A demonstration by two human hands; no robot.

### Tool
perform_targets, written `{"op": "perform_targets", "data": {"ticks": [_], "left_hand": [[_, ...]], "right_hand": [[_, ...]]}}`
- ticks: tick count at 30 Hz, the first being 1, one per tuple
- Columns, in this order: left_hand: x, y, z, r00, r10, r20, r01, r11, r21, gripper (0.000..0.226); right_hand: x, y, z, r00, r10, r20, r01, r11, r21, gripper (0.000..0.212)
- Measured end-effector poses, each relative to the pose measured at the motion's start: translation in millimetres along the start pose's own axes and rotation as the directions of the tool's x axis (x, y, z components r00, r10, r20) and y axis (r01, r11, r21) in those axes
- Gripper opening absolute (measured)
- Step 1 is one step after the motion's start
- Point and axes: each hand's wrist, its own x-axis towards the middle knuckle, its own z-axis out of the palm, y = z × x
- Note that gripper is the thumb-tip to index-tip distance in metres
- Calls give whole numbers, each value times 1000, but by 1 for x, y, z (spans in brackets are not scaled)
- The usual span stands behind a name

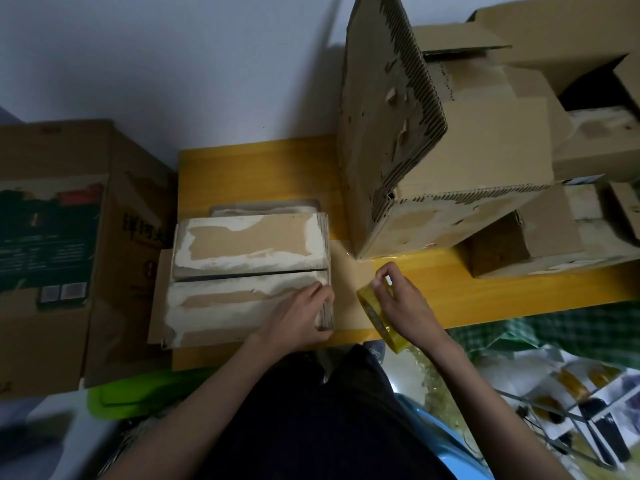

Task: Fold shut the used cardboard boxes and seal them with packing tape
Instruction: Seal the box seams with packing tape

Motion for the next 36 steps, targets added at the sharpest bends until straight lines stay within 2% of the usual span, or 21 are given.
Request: {"op": "perform_targets", "data": {"ticks": [3, 7, 10, 12, 14, 17, 20, 23, 25, 29, 33, 36], "left_hand": [[7, -2, 4, 998, 25, -66, -25, 1000, 6, 37], [19, -2, 7, 978, -17, -208, 11, 999, -31, 31], [31, -1, 4, 962, -81, -261, 39, 986, -161, 31], [35, -1, -6, 966, -105, -238, 12, 933, -360, 34], [35, 0, -20, 978, -66, -196, -42, 864, -501, 41], [29, 2, -37, 982, -18, -189, -98, 802, -589, 31], [23, 4, -48, 985, -50, -164, -73, 746, -662, 25], [19, 8, -54, 985, -90, -146, -54, 645, -762, 26], [19, 11, -56, 977, -120, -179, -59, 649, -759, 32], [22, 12, -58, 956, -177, -235, -56, 675, -736, 15], [30, 6, -60, 942, -257, -218, 26, 701, -713, 5], [45, 3, -70, 937, -296, -188, 83, 708, -701, 5]], "right_hand": [[1, 2, 1, 1000, 8, 9, -8, 1000, 9, 14], [1, 3, 3, 999, 30, 18, -30, 999, 24, 19], [3, -2, 4, 999, 31, 19, -31, 999, 28, 26], [4, -8, 4, 1000, 16, 13, -16, 999, 29, 28], [5, -14, 4, 1000, 1, 12, -1, 999, 35, 29], [5, -24, 4, 1000, -14, 14, 13, 998, 67, 29], [6, -34, 7, 1000, -17, 2, 17, 998, 65, 31], [7, -41, 10, 1000, -7, -8, 7, 1000, 19, 30], [7, -45, 11, 1000, 11, -7, -11, 1000, -12, 29], [8, -46, 14, 1000, 20, -1, -20, 1000, -10, 27], [5, -45, 13, 1000, -1, 30, -3, 992, 128, 7], [0, -51, 4, 999, 12, 43, -22, 971, 239, 35]]}}
